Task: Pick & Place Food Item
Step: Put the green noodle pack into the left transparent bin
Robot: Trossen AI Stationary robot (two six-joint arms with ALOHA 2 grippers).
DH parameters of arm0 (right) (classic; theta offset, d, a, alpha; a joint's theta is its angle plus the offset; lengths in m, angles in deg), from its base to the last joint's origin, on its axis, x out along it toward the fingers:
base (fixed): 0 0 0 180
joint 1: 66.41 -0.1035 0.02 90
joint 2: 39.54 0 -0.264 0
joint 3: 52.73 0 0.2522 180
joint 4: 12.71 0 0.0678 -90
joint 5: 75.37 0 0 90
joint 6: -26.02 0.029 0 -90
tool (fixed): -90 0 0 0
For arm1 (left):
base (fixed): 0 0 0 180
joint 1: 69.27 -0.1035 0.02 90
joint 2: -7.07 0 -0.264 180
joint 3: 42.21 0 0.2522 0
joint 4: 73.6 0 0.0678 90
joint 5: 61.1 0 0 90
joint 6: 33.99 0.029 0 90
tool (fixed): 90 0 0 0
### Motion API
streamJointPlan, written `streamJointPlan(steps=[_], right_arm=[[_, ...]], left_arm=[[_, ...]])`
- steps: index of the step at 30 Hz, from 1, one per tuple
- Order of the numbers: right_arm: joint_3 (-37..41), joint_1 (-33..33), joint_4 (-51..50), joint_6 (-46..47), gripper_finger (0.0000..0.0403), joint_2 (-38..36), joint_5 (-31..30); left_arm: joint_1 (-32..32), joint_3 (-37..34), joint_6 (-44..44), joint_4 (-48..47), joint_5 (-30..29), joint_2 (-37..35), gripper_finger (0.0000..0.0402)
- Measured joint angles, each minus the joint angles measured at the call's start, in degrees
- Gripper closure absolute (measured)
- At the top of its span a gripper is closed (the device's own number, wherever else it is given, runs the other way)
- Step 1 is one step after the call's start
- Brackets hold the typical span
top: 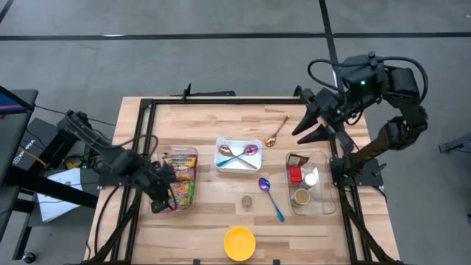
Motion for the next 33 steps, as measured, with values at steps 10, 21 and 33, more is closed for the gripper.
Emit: streamJointPlan(steps=[10,21,33], right_arm=[[0.0,-2.1,0.0,-0.9,0.0281,0.3,0.1],[0.0,-2.0,-0.1,-1.0,0.0281,0.4,0.1],[0.0,-2.0,-0.8,-1.0,0.0281,0.4,0.1]], left_arm=[[-0.5,-2.6,0.3,-0.6,0.5,1.5,0.0188],[-0.5,-4.5,0.3,0.1,1.8,1.5,0.0341],[-0.5,-3.4,-0.1,0.0,0.4,1.1,0.0400]])
